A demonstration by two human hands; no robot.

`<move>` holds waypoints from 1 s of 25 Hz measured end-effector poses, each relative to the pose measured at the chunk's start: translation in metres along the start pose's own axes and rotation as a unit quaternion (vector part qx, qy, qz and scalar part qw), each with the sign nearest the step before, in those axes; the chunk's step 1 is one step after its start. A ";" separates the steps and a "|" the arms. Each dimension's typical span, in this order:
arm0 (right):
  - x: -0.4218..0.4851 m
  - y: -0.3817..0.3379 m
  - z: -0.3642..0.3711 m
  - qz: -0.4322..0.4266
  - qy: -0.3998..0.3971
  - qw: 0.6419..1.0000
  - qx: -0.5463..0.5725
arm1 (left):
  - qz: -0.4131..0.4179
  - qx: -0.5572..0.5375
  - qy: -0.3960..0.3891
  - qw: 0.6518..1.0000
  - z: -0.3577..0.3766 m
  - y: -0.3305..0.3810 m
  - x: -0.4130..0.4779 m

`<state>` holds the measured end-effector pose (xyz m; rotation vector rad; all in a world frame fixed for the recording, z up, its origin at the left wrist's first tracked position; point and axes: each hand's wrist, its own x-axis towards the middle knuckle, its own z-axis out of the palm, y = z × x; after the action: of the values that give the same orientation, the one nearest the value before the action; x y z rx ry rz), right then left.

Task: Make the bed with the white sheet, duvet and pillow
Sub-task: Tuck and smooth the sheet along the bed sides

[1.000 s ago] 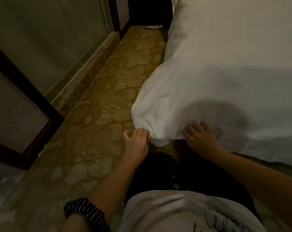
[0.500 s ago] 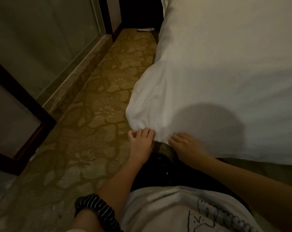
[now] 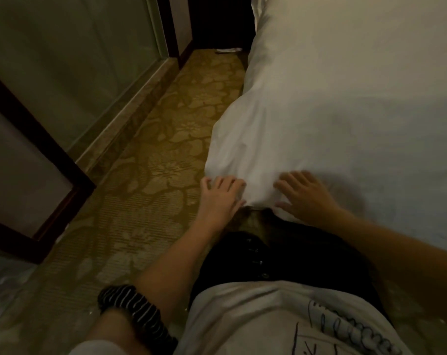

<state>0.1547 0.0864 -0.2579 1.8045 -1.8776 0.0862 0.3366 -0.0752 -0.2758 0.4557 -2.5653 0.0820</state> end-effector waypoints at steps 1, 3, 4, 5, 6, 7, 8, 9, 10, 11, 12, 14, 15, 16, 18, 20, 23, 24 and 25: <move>0.005 0.011 -0.005 -0.004 0.015 1.000 -0.011 | 0.023 -0.007 0.014 1.000 -0.004 0.000 0.011; 0.019 0.042 -0.019 0.001 0.050 0.997 -0.060 | 0.066 0.005 0.051 0.996 -0.008 0.002 0.045; 0.028 0.059 -0.028 0.014 0.060 0.995 -0.084 | 0.081 0.012 0.068 0.994 -0.010 0.006 0.068; 0.039 0.077 -0.037 0.032 0.058 0.993 -0.101 | 0.098 0.021 0.077 0.992 -0.011 0.011 0.093; 0.047 0.092 -0.043 0.050 0.049 0.991 -0.112 | 0.119 0.038 0.080 0.989 -0.012 0.016 0.114; 0.052 0.105 -0.047 0.066 0.033 0.990 -0.120 | 0.141 0.059 0.077 0.985 -0.010 0.021 0.133; 0.052 0.113 -0.044 0.064 0.016 0.990 -0.127 | 0.152 0.076 0.068 0.983 -0.006 0.024 0.146; 0.048 0.117 -0.036 0.046 -0.009 0.990 -0.133 | 0.156 0.086 0.056 0.982 0.002 0.024 0.153; 0.039 0.114 -0.023 0.024 -0.044 0.990 -0.129 | 0.155 0.093 0.041 0.983 0.014 0.022 0.154; 0.026 0.106 -0.007 0.001 -0.090 0.989 -0.118 | 0.148 0.095 0.023 0.984 0.026 0.020 0.148; 0.010 0.099 0.009 -0.020 -0.137 0.984 -0.114 | 0.146 0.097 0.007 0.984 0.039 0.018 0.140; -0.022 0.096 0.030 -0.073 -0.186 0.972 -0.125 | 0.169 0.115 0.006 0.979 0.056 0.016 0.122; -0.031 0.098 0.031 -0.111 -0.161 0.972 -0.133 | 0.193 0.116 0.019 0.974 0.058 0.016 0.118; -0.034 0.102 0.026 -0.136 -0.119 0.975 -0.126 | 0.226 0.107 0.044 0.967 0.053 0.019 0.122; -0.019 0.126 0.002 -0.128 0.009 0.987 -0.093 | 0.281 0.063 0.135 0.948 0.029 0.041 0.161; -0.001 0.170 -0.035 -0.045 0.109 0.986 -0.116 | 0.271 0.048 0.202 0.940 0.002 0.076 0.218; -0.020 0.227 -0.060 0.030 0.100 0.980 -0.170 | 0.265 0.006 0.173 0.949 0.001 0.124 0.271; -0.039 0.232 -0.053 0.040 0.084 0.981 -0.169 | 0.276 0.011 0.161 0.947 0.013 0.133 0.269; -0.060 0.230 -0.038 0.043 0.053 0.983 -0.172 | 0.298 0.036 0.153 0.942 0.033 0.138 0.258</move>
<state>-0.0524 0.1809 -0.1790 1.4583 -1.7692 -0.1056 0.0668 -0.0287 -0.1675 -0.3040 -2.3054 0.4278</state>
